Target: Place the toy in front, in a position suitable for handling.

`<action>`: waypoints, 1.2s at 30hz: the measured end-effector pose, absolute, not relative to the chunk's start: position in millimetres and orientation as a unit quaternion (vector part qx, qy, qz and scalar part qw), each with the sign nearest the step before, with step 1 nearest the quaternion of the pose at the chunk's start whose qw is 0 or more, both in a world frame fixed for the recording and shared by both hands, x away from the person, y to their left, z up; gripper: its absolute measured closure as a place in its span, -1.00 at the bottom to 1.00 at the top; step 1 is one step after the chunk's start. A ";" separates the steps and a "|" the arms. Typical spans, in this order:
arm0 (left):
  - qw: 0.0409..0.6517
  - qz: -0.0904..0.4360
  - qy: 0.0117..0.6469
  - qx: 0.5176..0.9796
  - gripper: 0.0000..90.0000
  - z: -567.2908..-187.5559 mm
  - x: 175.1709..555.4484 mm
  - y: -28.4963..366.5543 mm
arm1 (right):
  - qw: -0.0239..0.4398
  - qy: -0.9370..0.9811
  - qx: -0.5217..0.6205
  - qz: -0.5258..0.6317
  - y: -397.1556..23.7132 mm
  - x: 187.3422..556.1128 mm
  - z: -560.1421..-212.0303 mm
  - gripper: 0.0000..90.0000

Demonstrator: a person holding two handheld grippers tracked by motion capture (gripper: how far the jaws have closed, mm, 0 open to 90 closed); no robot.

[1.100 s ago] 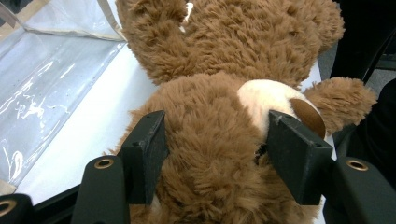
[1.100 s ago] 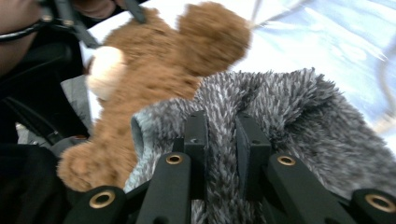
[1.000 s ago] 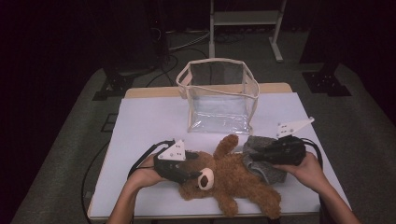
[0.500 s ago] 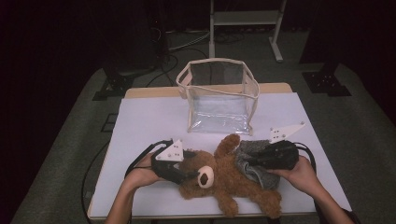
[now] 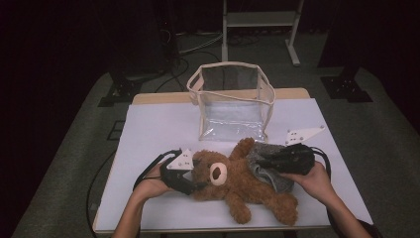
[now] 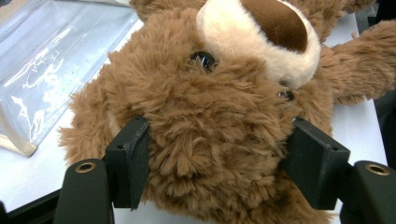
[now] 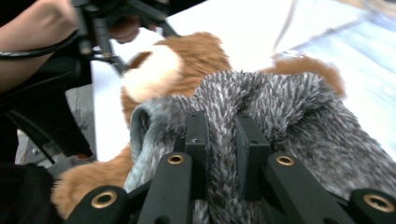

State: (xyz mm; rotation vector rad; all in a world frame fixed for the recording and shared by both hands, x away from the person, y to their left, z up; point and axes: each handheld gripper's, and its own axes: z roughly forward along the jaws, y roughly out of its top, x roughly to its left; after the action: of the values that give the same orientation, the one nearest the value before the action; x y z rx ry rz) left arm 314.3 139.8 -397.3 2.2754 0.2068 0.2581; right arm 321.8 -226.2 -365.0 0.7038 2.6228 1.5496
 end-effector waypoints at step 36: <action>0.447 0.076 0.118 0.883 -0.09 -399.3 325.2 97.2 | 0.005 0.845 0.215 0.490 -215.7 331.1 -364.5 0.71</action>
State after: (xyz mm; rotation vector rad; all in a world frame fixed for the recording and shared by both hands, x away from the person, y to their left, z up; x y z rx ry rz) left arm 325.2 97.2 -399.3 2.1865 0.2928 0.1878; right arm 331.1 -215.7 -364.5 0.6718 2.6452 1.5352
